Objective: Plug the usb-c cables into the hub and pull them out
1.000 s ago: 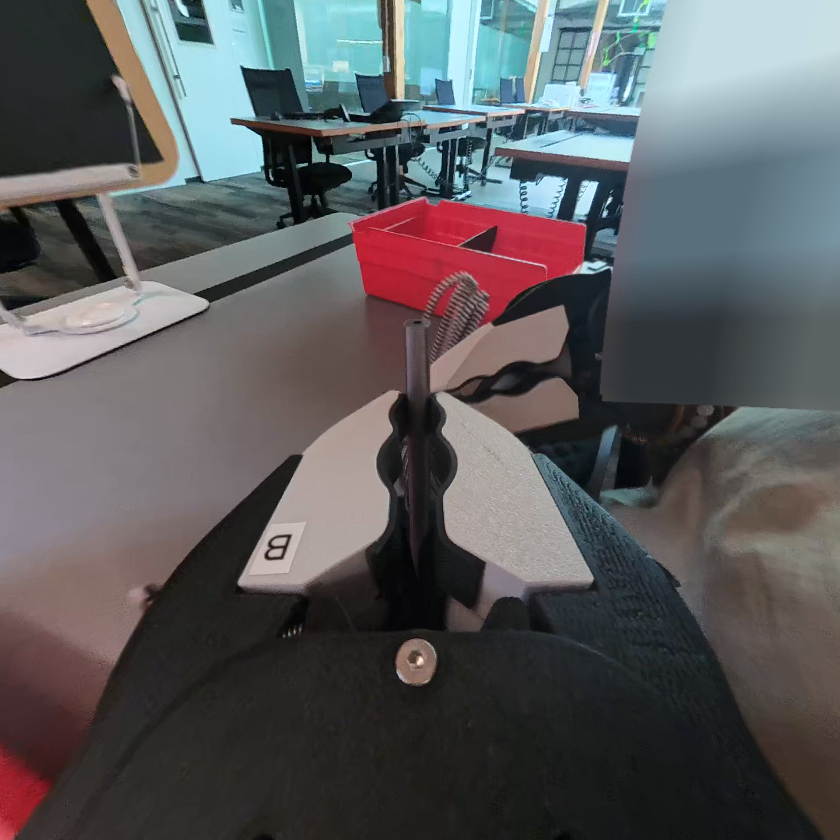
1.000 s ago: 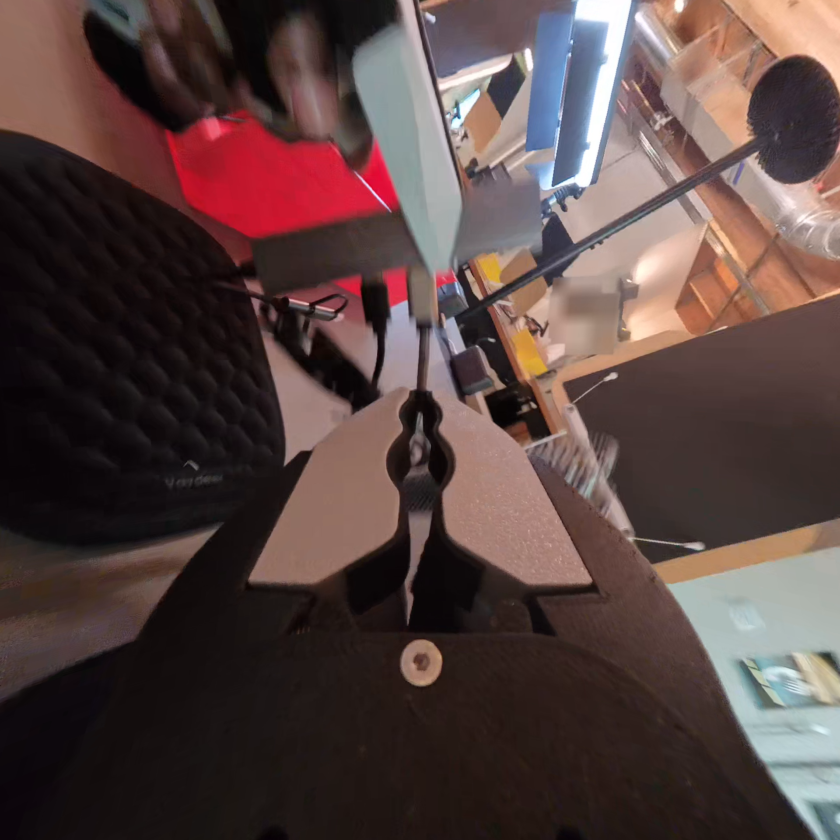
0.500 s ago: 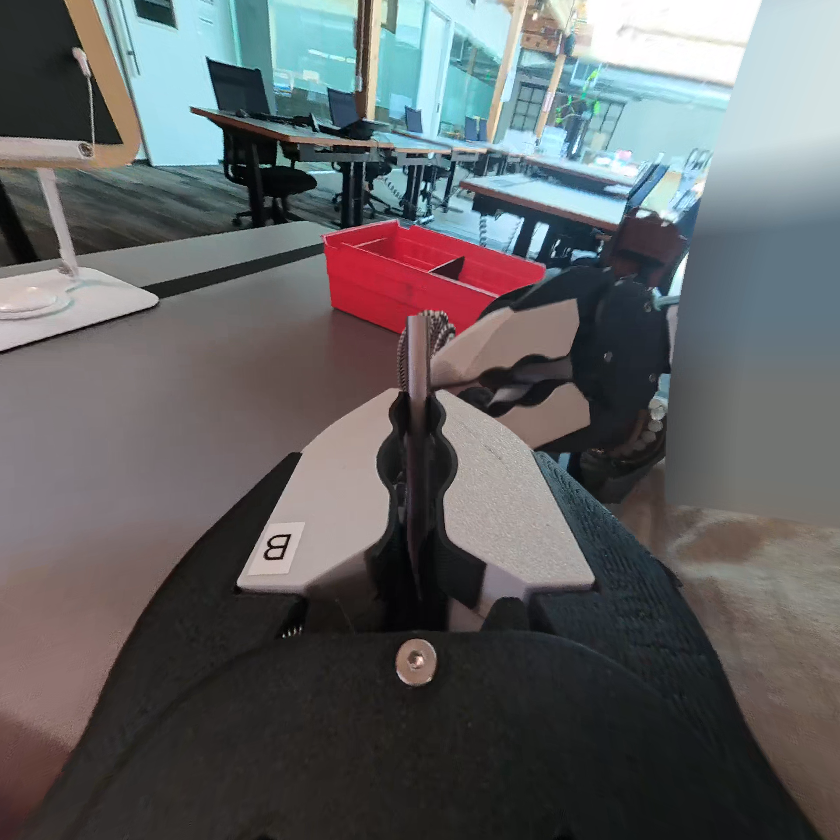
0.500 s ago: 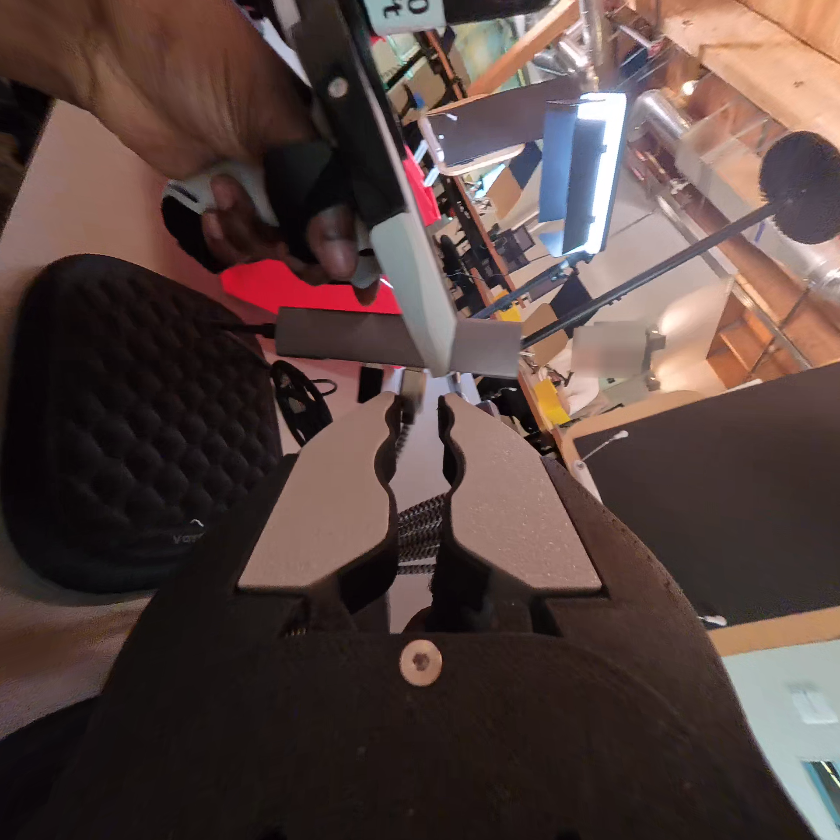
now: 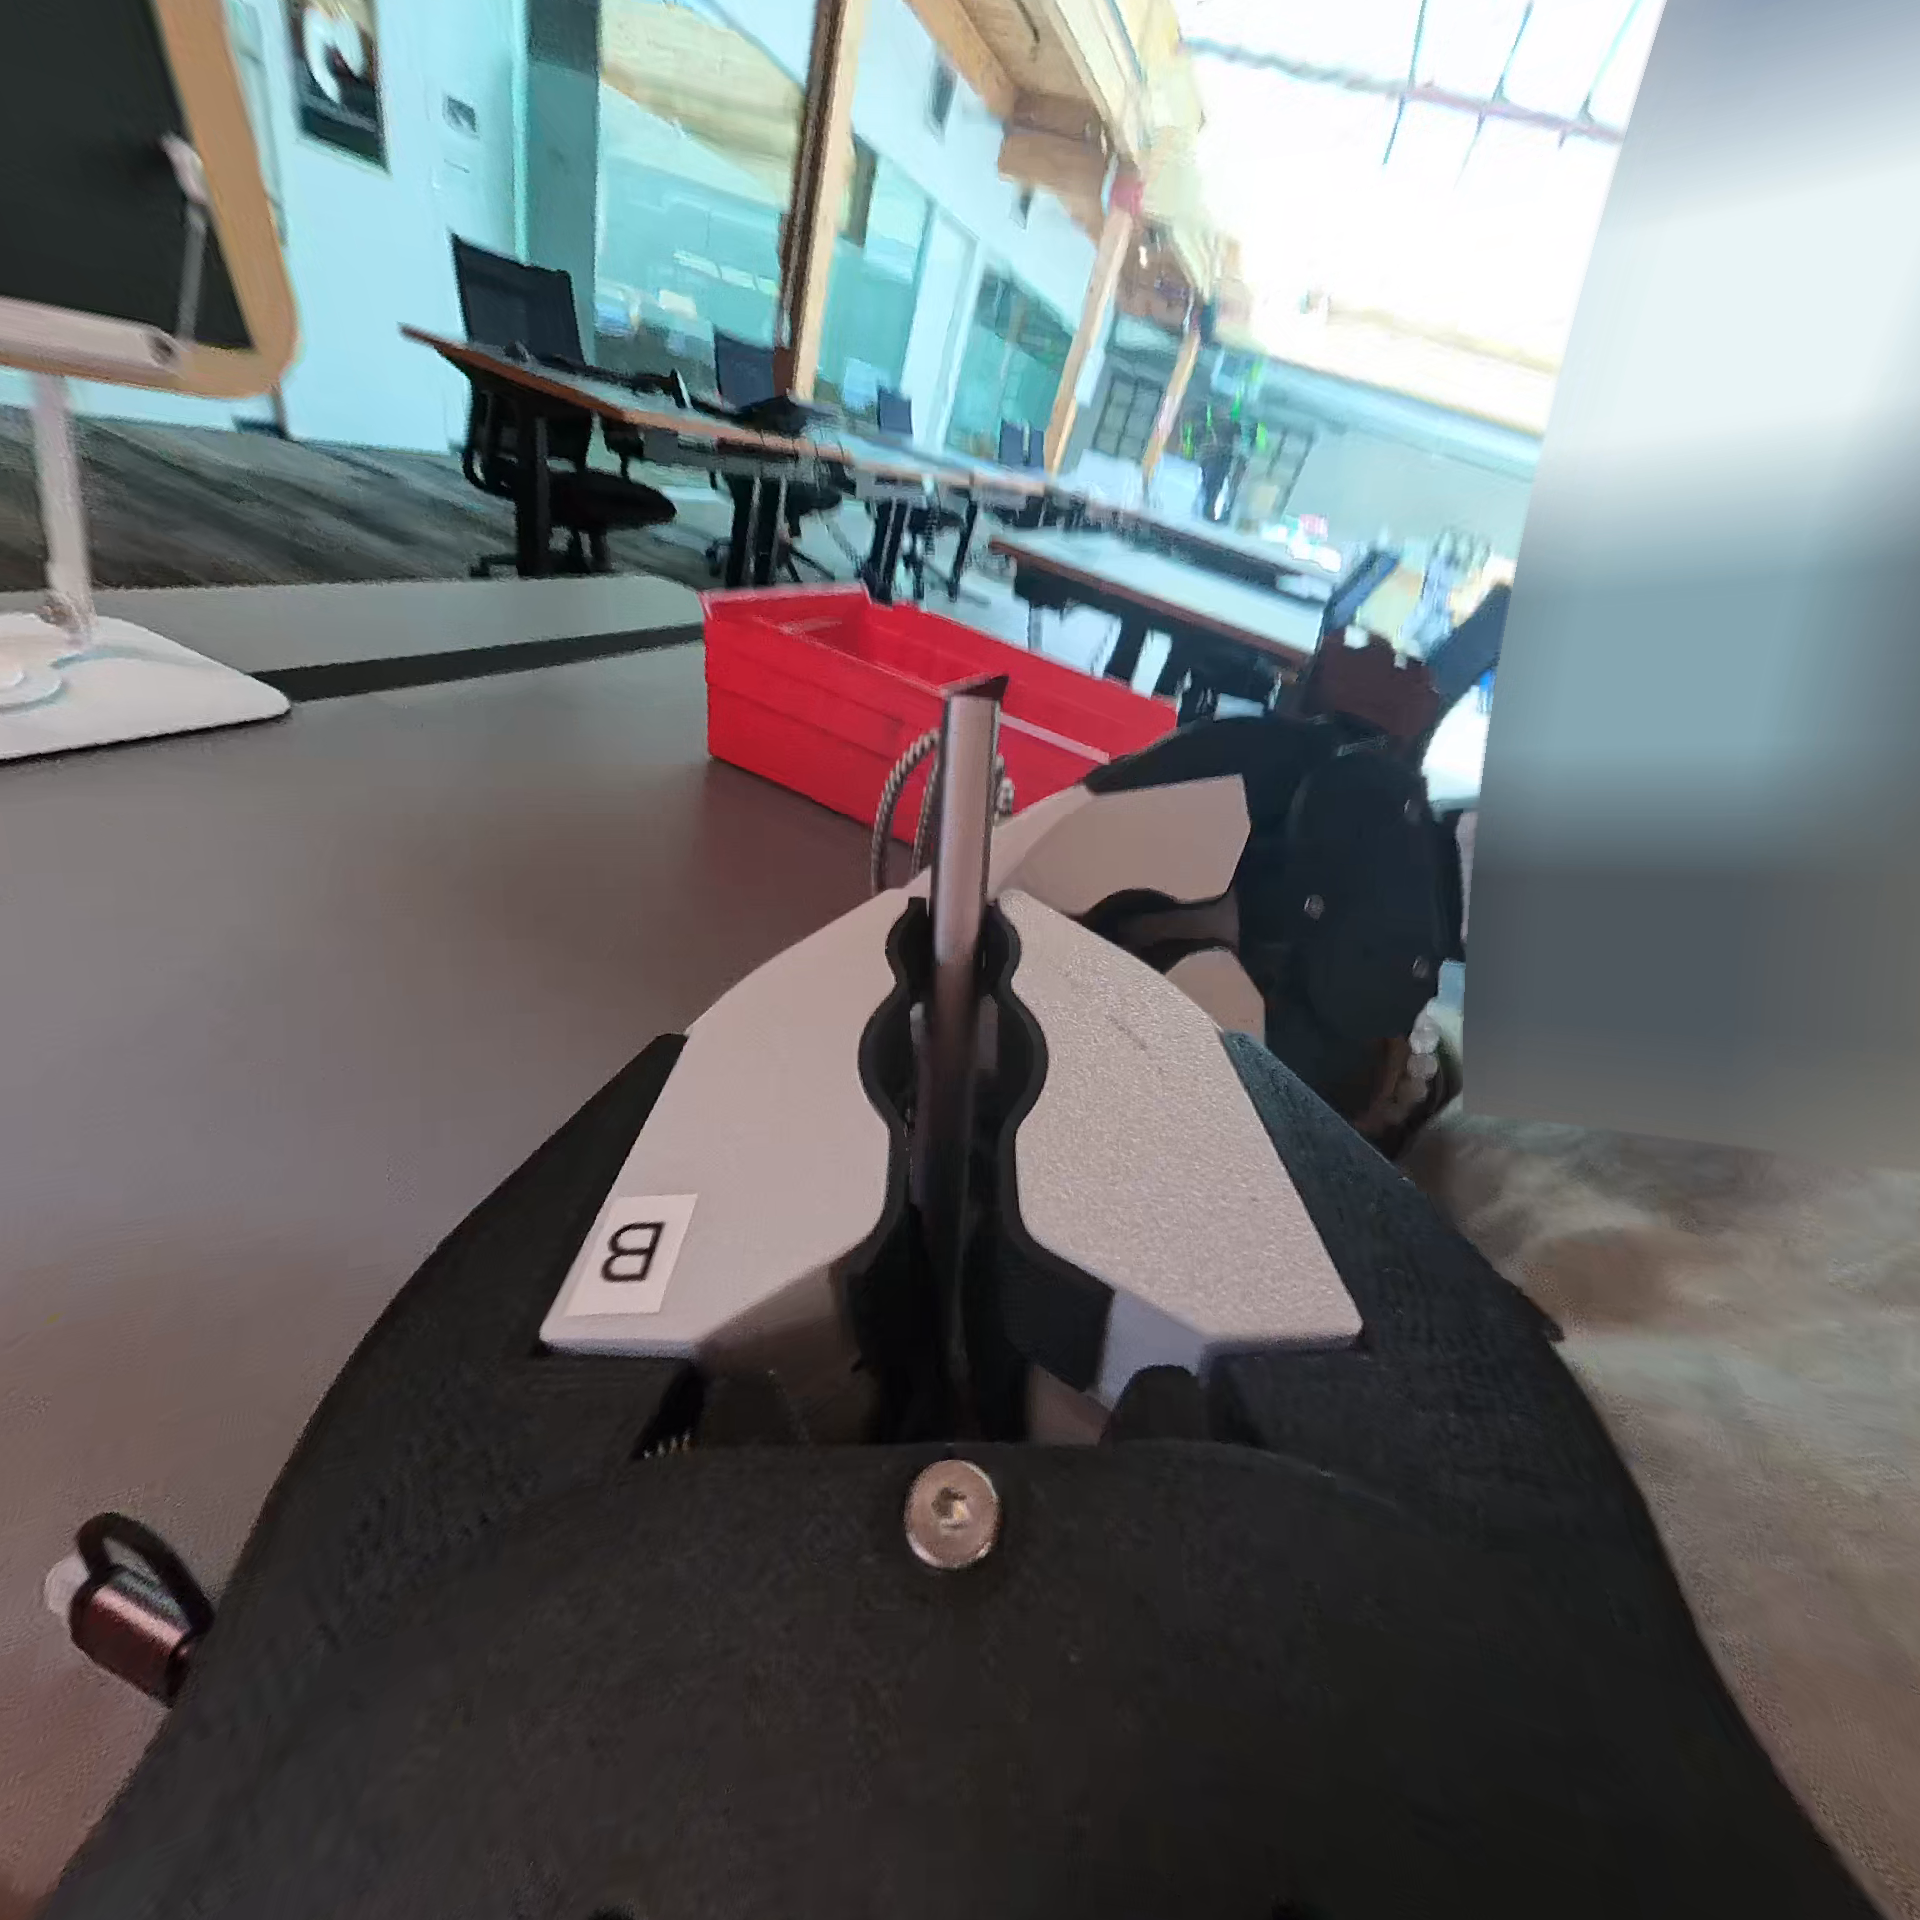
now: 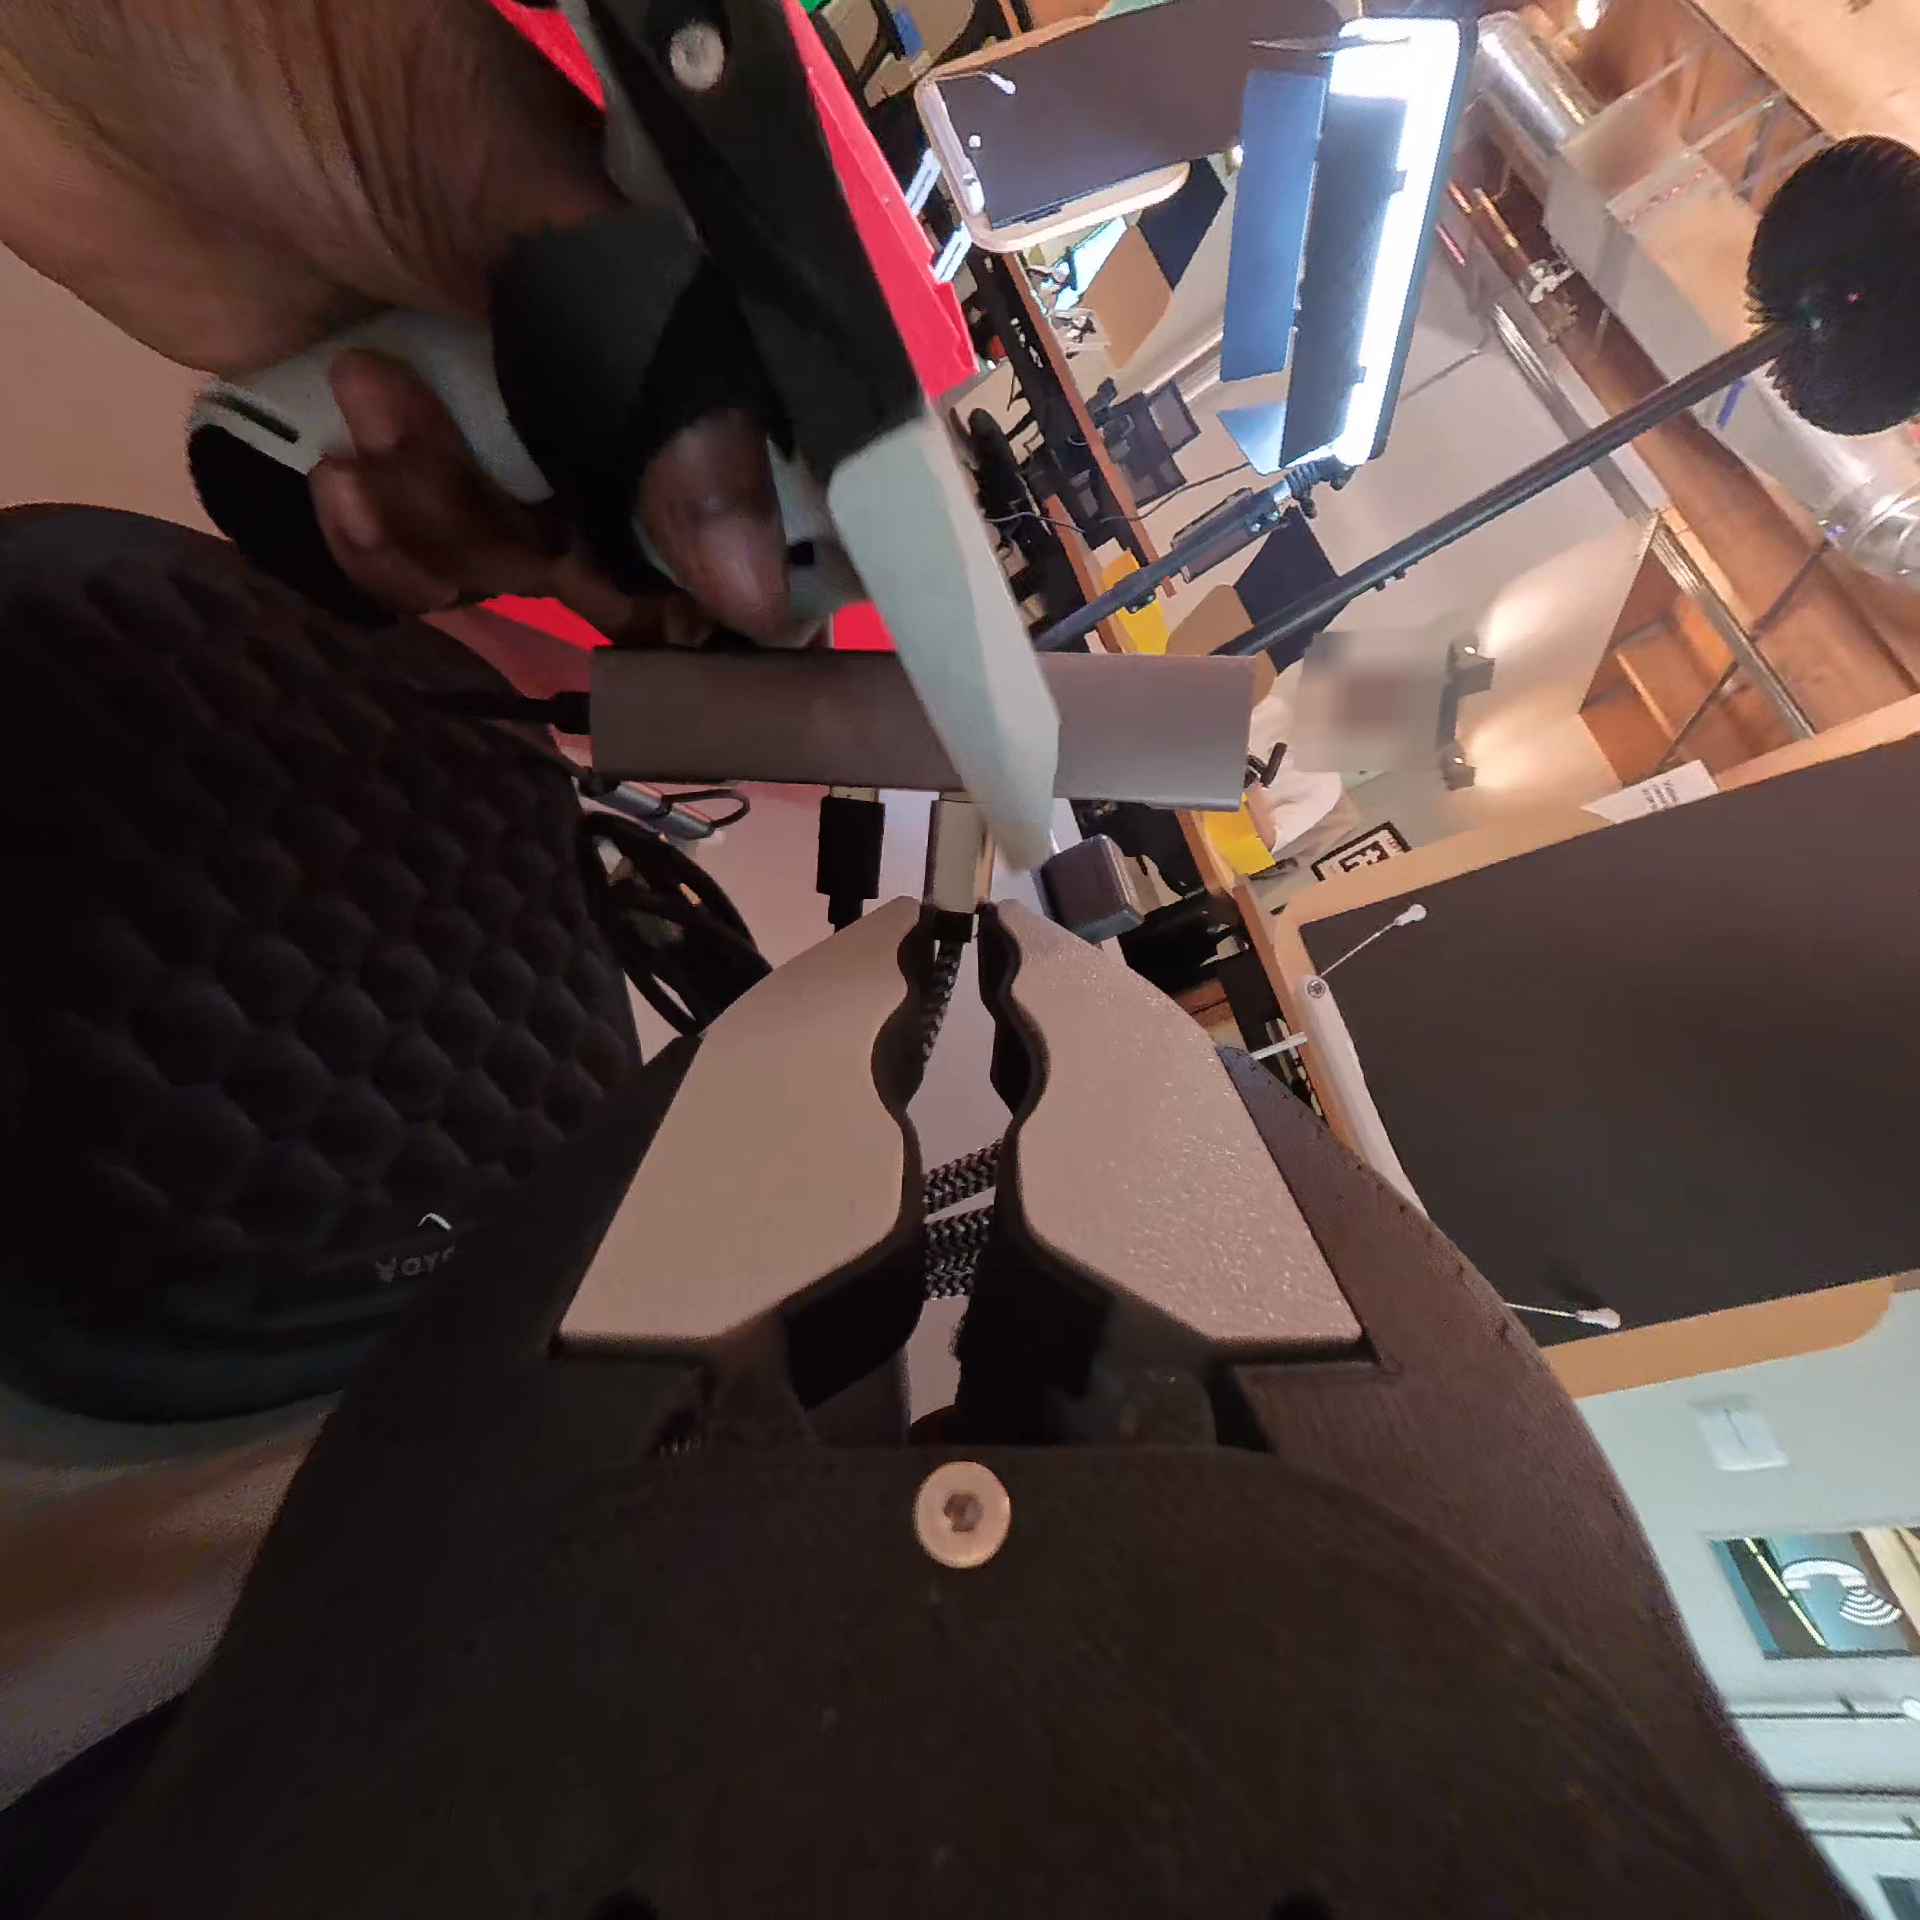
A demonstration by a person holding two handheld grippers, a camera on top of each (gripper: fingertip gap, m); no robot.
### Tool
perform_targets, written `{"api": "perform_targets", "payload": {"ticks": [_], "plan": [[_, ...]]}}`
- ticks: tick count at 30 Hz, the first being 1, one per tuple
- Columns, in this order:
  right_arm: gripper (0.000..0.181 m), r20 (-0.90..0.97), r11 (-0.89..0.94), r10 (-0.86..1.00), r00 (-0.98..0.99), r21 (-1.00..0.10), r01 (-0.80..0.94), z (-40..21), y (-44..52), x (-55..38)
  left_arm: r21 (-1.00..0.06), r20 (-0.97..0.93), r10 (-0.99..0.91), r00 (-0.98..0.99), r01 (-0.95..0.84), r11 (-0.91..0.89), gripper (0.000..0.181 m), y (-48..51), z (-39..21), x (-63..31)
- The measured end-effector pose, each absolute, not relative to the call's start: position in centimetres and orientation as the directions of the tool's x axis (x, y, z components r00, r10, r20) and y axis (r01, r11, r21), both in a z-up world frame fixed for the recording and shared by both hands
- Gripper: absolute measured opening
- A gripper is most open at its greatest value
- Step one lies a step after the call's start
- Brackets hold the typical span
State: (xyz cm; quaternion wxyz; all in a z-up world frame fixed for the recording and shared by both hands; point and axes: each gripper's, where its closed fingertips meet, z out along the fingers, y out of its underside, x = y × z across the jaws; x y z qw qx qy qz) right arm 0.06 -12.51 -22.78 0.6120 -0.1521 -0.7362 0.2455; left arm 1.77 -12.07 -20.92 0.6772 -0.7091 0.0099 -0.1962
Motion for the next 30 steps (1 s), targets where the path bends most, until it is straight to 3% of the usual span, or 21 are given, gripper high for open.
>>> {"api": "perform_targets", "payload": {"ticks": [6,8,9,11,12,13,14,16,24,30], "plan": [[0.005,0.906,0.900,0.392,-0.162,-0.414,-0.137,-24.5,-12.3,0.5,-0.975,0.079,-0.240,0.968,0.026,-0.219,0.006,-12.2,-23.2,2.5],[0.004,0.906,0.893,0.387,-0.173,-0.415,-0.176,-24.9,-12.5,1.2,-0.963,0.063,-0.258,0.964,-0.009,-0.270,0.006,-12.5,-23.8,3.1],[0.002,0.908,0.910,0.370,-0.195,-0.397,-0.120,-25.7,-11.5,1.2,-0.961,0.046,-0.254,0.966,-0.026,-0.274,0.008,-13.0,-23.5,3.2],[0.003,0.928,0.929,0.314,-0.200,-0.256,0.269,-30.3,-0.5,1.7,-0.994,0.063,-0.089,0.994,0.070,0.080,0.006,-18.7,-14.5,-1.7],[0.003,0.899,0.890,0.412,-0.149,-0.363,0.275,-28.9,1.5,2.8,-0.986,-0.013,0.027,1.000,-0.018,0.169,0.005,-21.6,-11.8,-3.5],[0.002,0.806,0.814,0.581,-0.115,-0.570,0.116,-25.5,-0.7,3.3,-0.991,-0.091,0.060,0.994,-0.097,0.090,0.007,-21.1,-12.4,-3.1],[0.001,0.726,0.727,0.674,-0.135,-0.685,-0.053,-22.7,-3.6,3.7,-0.996,-0.090,-0.019,0.996,-0.090,-0.002,0.007,-19.1,-14.2,-1.3],[0.003,0.737,0.731,0.658,-0.156,-0.674,-0.103,-22.0,-6.1,2.5,-0.999,-0.027,-0.130,0.991,-0.029,-0.016,0.007,-16.4,-15.5,0.8],[0.002,0.578,0.570,0.790,-0.207,-0.815,-0.099,-24.8,-4.9,2.7,-0.964,0.208,-0.249,0.946,0.241,0.109,0.007,-15.2,-15.6,0.3],[0.002,0.549,0.536,0.817,-0.177,-0.836,-0.120,-24.1,-4.9,2.9,-0.926,0.294,-0.277,0.915,0.345,0.155,0.007,-14.4,-16.5,-0.3]]}}
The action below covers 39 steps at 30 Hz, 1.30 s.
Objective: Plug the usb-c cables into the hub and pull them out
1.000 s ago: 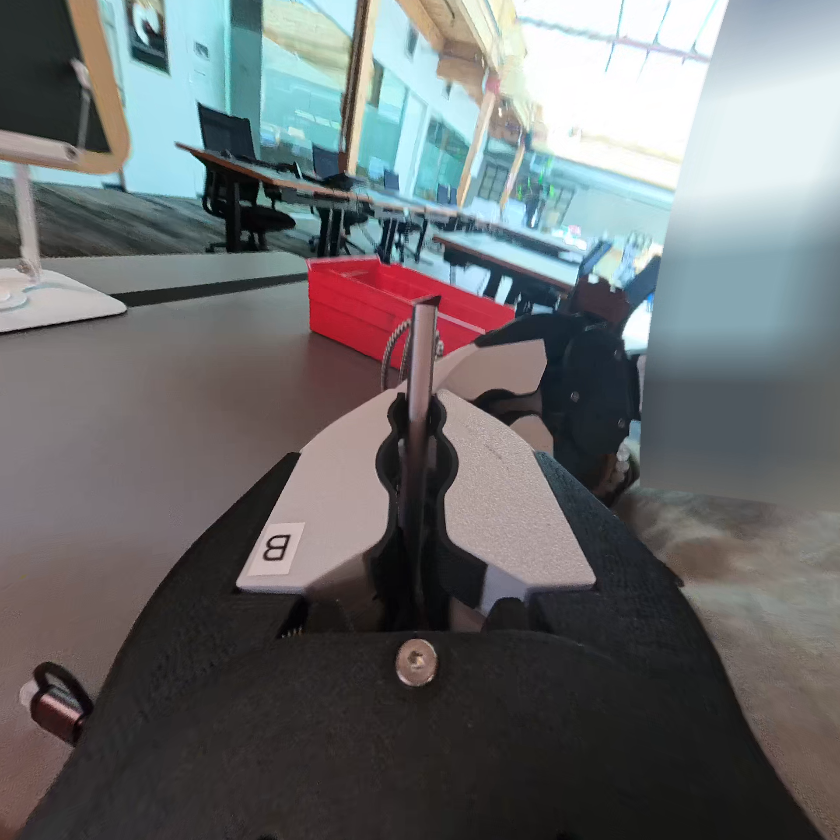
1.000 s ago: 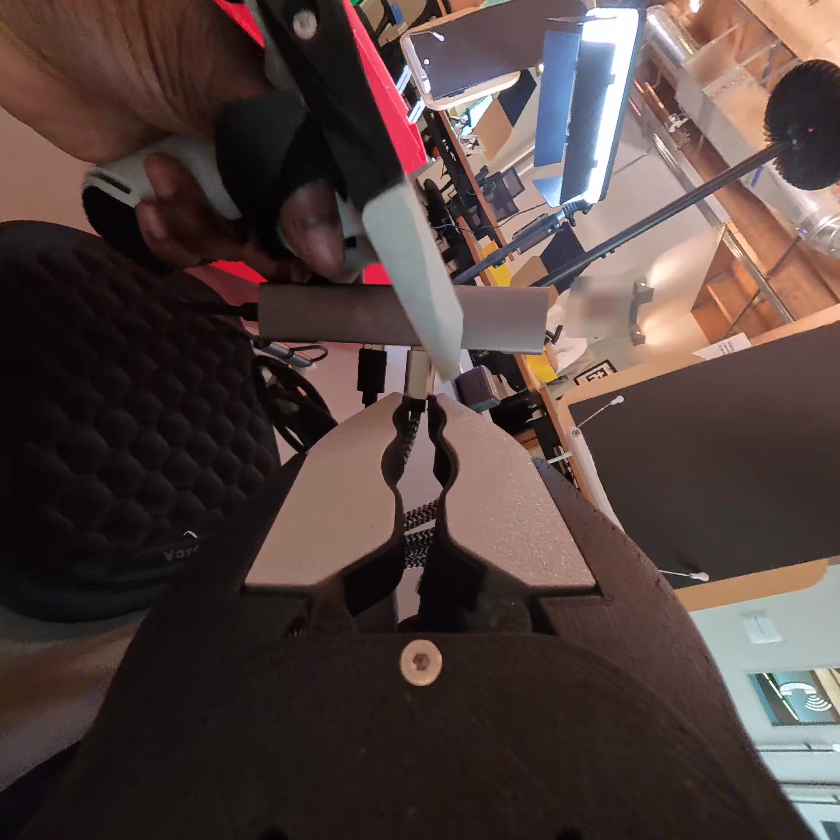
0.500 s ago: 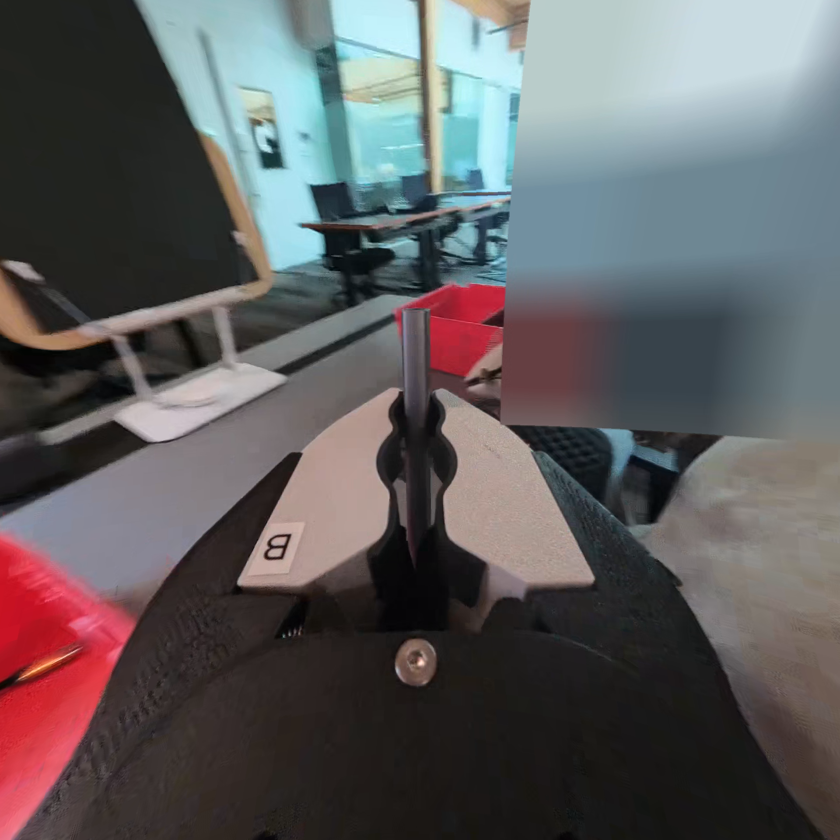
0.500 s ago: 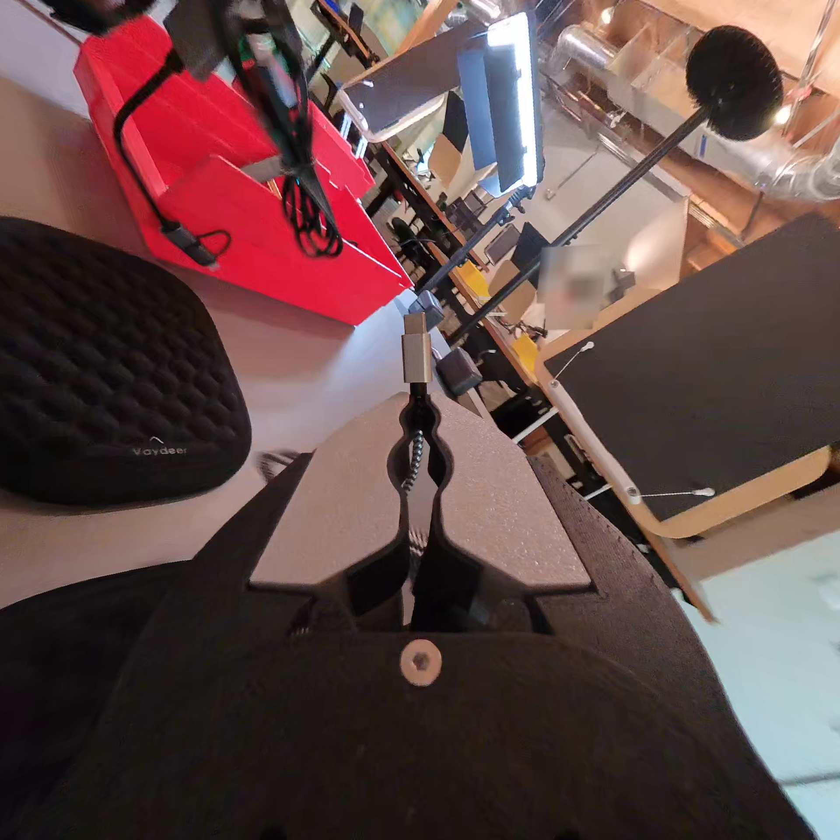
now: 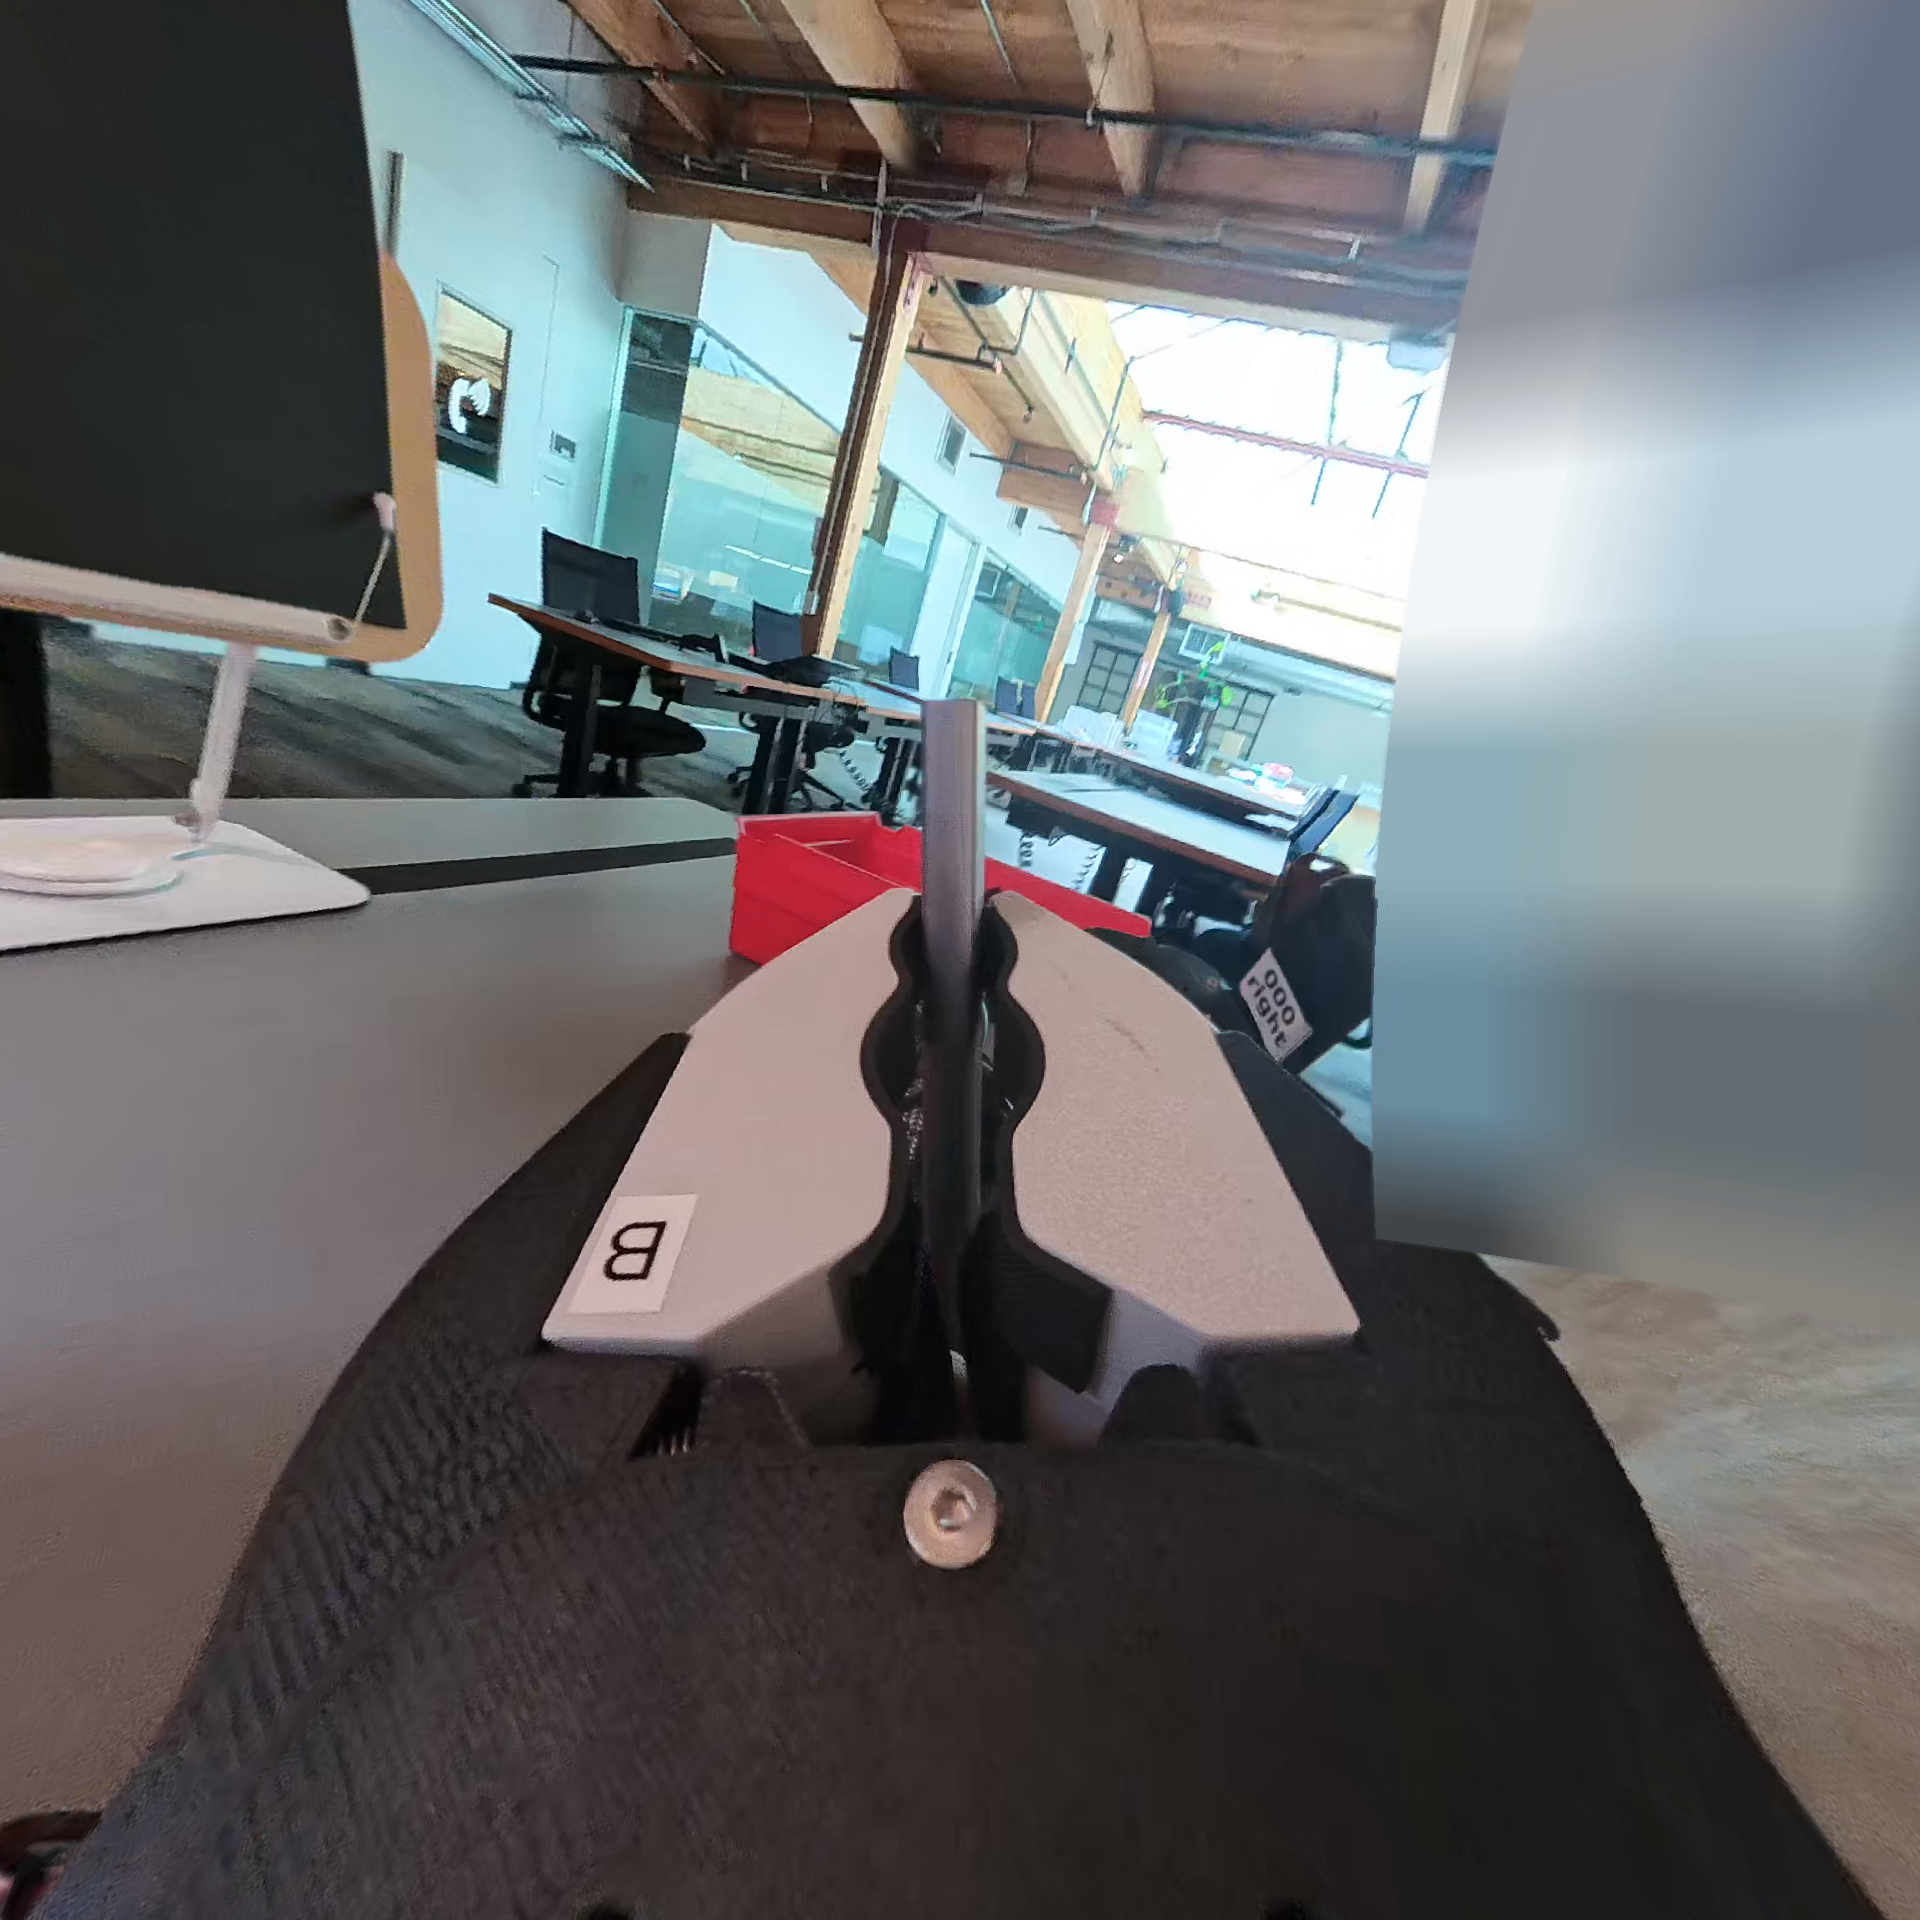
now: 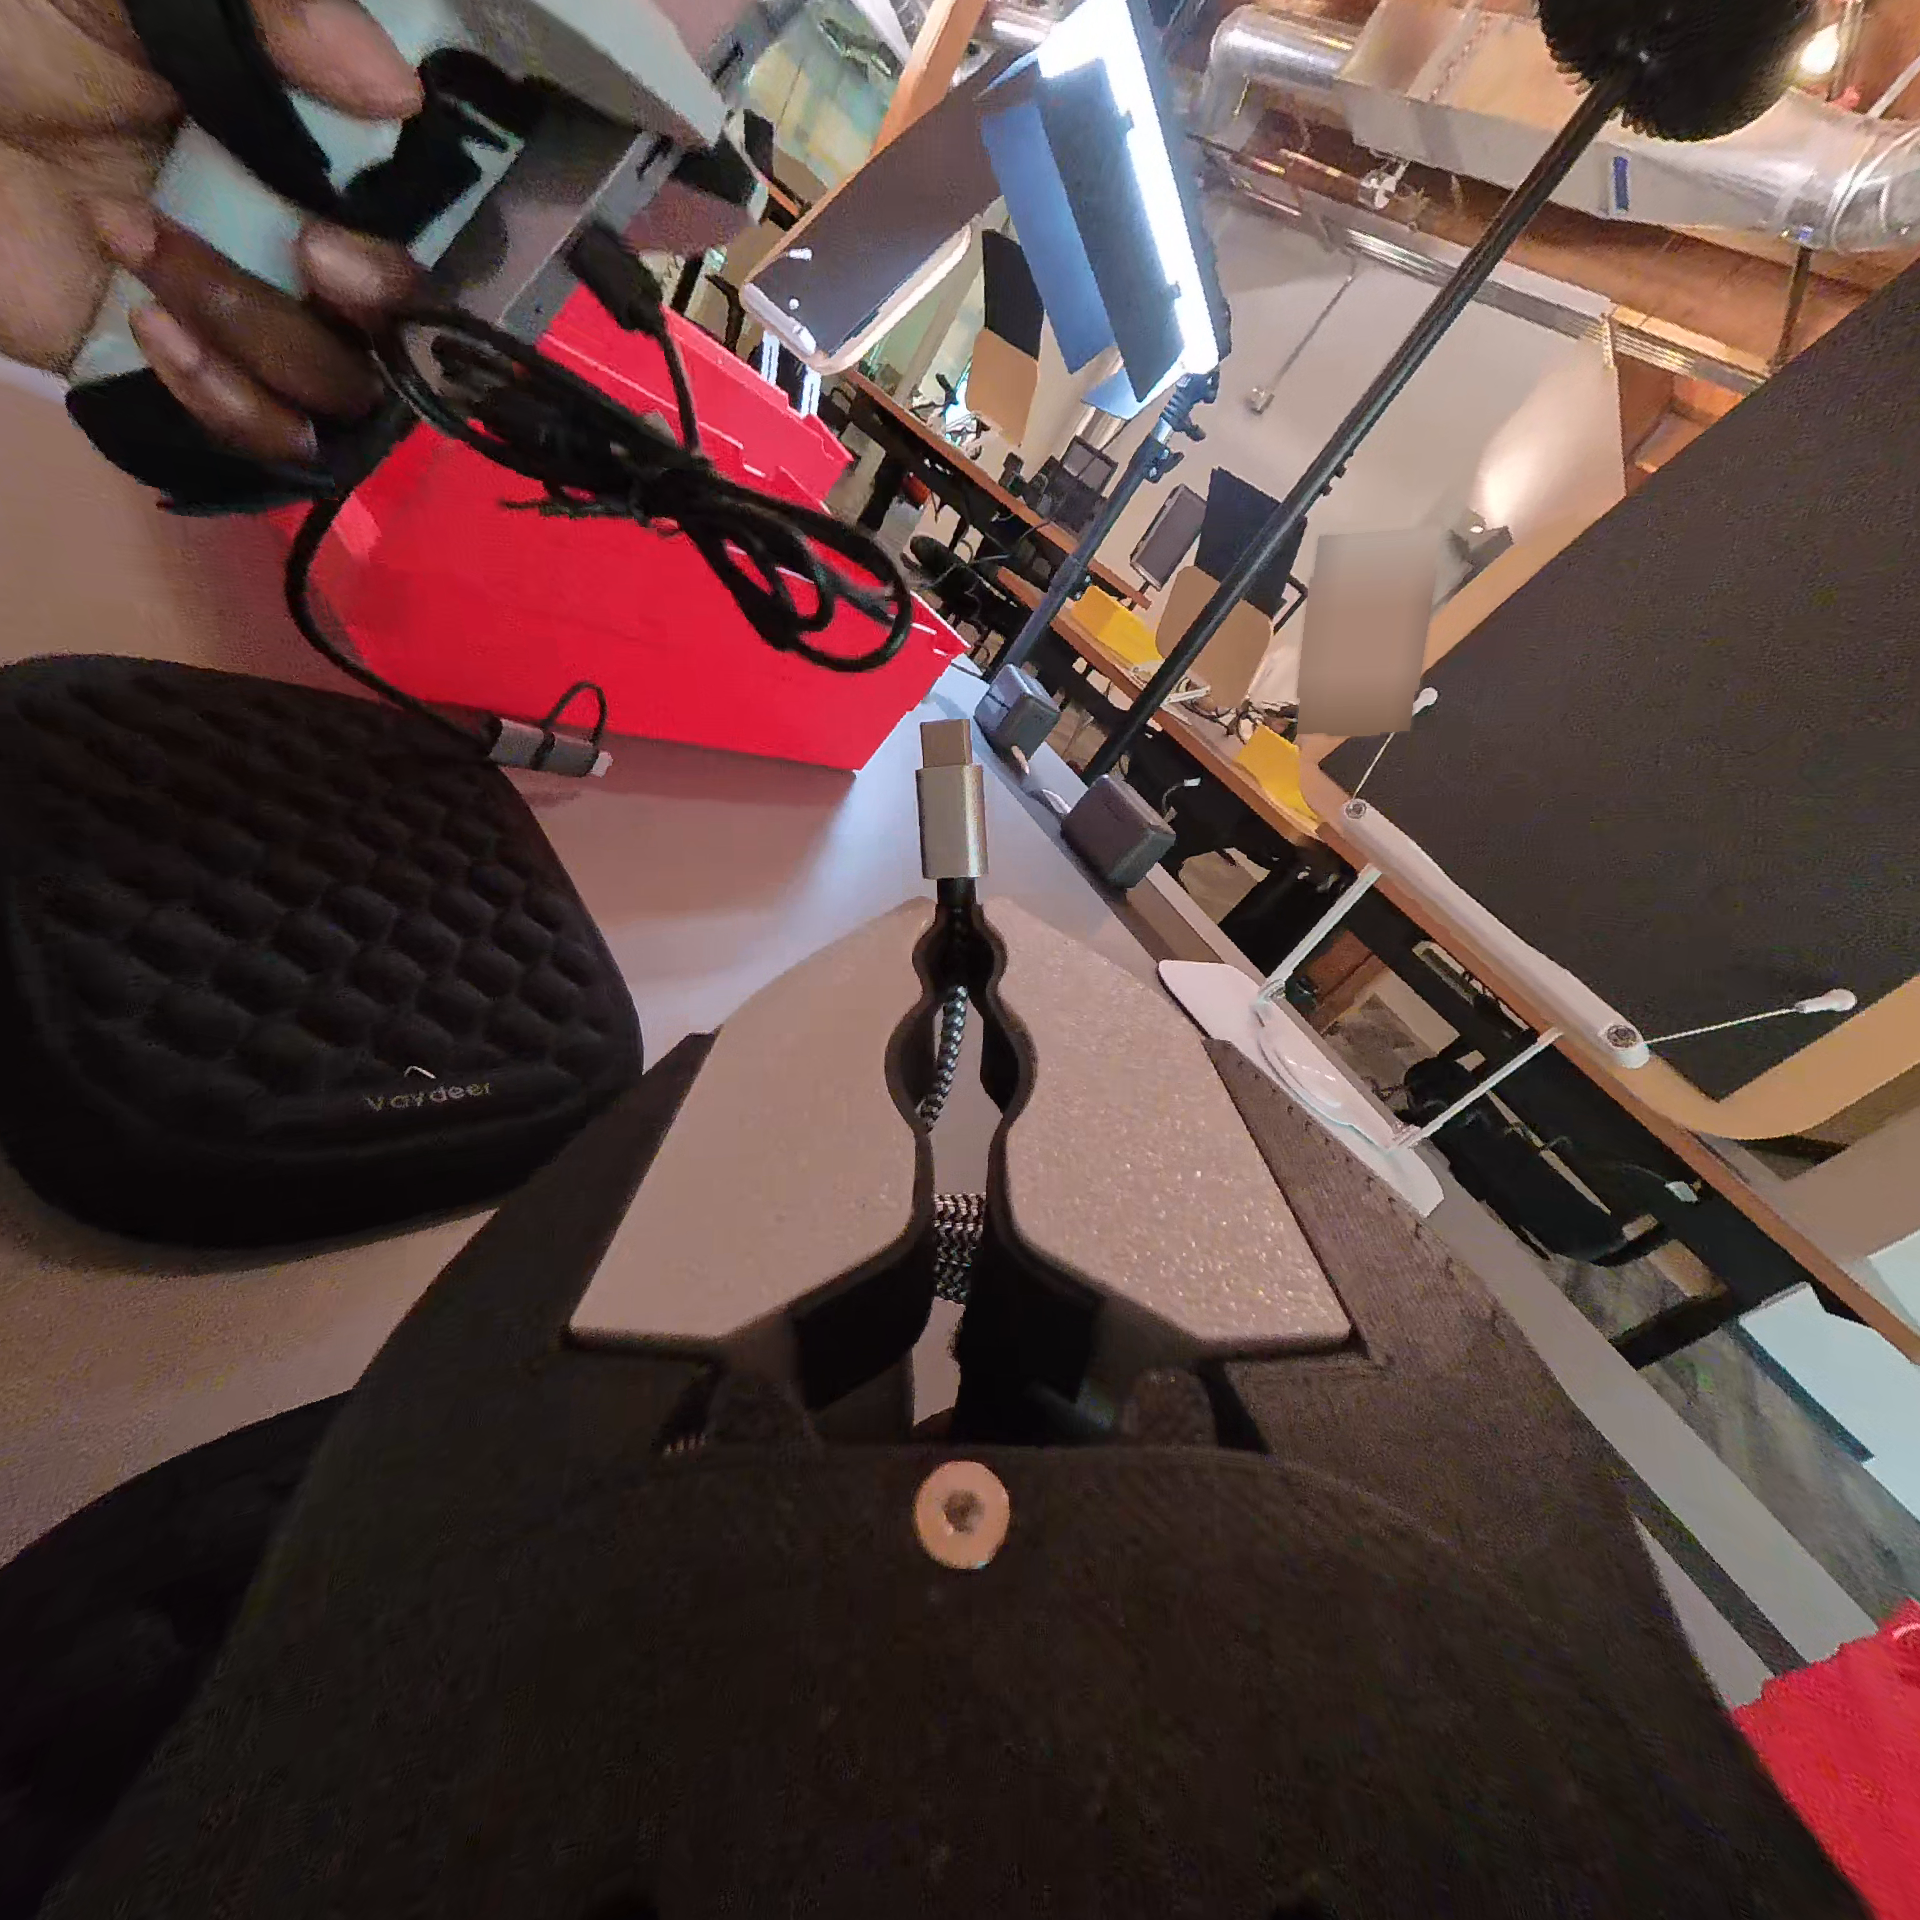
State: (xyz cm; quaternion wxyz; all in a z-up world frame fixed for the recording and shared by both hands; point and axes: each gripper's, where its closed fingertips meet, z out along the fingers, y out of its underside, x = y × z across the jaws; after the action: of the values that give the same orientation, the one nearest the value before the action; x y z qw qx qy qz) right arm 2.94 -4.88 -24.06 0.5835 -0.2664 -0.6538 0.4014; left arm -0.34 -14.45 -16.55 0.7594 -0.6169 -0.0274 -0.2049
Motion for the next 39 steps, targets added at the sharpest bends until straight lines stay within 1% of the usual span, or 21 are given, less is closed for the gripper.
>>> {"api": "perform_targets", "payload": {"ticks": [4,11,13,15,17,19,21,23,25,26,27,28,29,30,31,32,35,37,39], "plan": [[0.003,0.535,0.509,0.835,-0.130,-0.840,-0.187,-21.2,-4.2,3.8,-0.922,0.312,-0.293,0.904,0.363,0.137,0.007,-13.8,-18.0,-0.1],[0.002,0.449,0.428,0.893,0.033,-0.824,-0.372,-12.4,-0.2,8.2,-0.947,0.285,-0.298,0.911,0.315,0.056,0.007,-12.1,-21.3,1.2],[0.002,0.430,0.443,0.894,0.123,-0.811,-0.382,-9.7,2.1,10.0,-0.953,0.277,-0.298,0.913,0.300,0.035,0.007,-11.8,-22.0,1.6],[0.002,0.419,0.491,0.870,0.259,-0.782,-0.384,-6.8,5.1,12.4,-0.958,0.266,-0.306,0.914,0.285,0.020,0.007,-11.5,-22.5,2.0],[0.002,0.394,0.547,0.821,0.414,-0.749,-0.373,-4.5,8.4,15.4,-0.964,0.250,-0.312,0.917,0.265,0.006,0.007,-11.4,-22.8,2.3],[0.002,0.365,0.590,0.757,0.542,-0.739,-0.325,-3.5,11.8,18.2,-0.970,0.230,-0.309,0.923,0.243,0.004,0.007,-11.3,-22.8,2.4],[0.002,0.335,0.596,0.690,0.641,-0.766,-0.242,-4.3,15.6,20.5,-0.971,0.226,-0.309,0.924,0.239,0.004,0.007,-11.3,-22.8,2.5],[0.002,0.293,0.533,0.676,0.676,-0.828,-0.174,-6.8,19.1,21.9,-0.967,0.240,-0.316,0.918,0.256,0.009,0.007,-11.3,-22.7,2.5],[0.003,0.206,0.389,0.725,0.657,-0.910,-0.144,-10.6,22.0,22.3,-0.964,0.247,-0.315,0.916,0.264,0.013,0.007,-11.3,-22.6,2.4],[0.003,0.168,0.293,0.769,0.617,-0.950,-0.106,-13.1,23.1,21.9,-0.964,0.248,-0.312,0.917,0.266,0.014,0.007,-11.3,-22.6,2.3],[0.010,0.125,0.162,0.810,0.573,-0.987,-0.015,-16.4,24.2,21.3,-0.963,0.251,-0.309,0.917,0.269,0.015,0.007,-11.2,-22.5,2.3],[0.032,0.084,0.025,0.833,0.547,-0.993,0.115,-19.9,25.0,21.0,-0.961,0.256,-0.307,0.917,0.274,0.018,0.007,-11.2,-22.5,2.2],[0.048,0.073,-0.075,0.828,0.556,-0.968,0.238,-22.7,25.6,21.2,-0.960,0.260,-0.305,0.916,0.279,0.020,0.007,-11.2,-22.4,2.2],[0.053,0.103,-0.106,0.800,0.591,-0.945,0.309,-24.2,26.3,21.7,-0.959,0.262,-0.303,0.916,0.282,0.022,0.007,-11.2,-22.4,2.1],[0.054,0.142,-0.075,0.783,0.605,-0.945,0.319,-24.3,26.4,21.9,-0.959,0.262,-0.301,0.917,0.282,0.023,0.007,-11.1,-22.3,2.1],[0.050,0.151,-0.031,0.785,0.600,-0.959,0.282,-23.5,25.9,21.7,-0.960,0.258,-0.299,0.919,0.278,0.024,0.007,-11.1,-22.3,2.1],[0.058,0.145,0.089,0.816,0.560,-0.988,0.126,-19.4,23.0,20.7,-0.959,0.260,-0.302,0.917,0.281,0.028,0.007,-11.0,-22.0,2.2],[0.057,0.199,0.203,0.844,0.499,-0.978,0.046,-16.6,19.9,19.5,-0.950,0.279,-0.309,0.909,0.308,0.048,0.007,-10.9,-21.6,2.1],[0.057,0.264,0.280,0.861,0.435,-0.960,0.029,-15.1,16.8,18.0,-0.933,0.312,-0.326,0.893,0.352,0.072,0.008,-10.8,-21.1,2.0]]}}
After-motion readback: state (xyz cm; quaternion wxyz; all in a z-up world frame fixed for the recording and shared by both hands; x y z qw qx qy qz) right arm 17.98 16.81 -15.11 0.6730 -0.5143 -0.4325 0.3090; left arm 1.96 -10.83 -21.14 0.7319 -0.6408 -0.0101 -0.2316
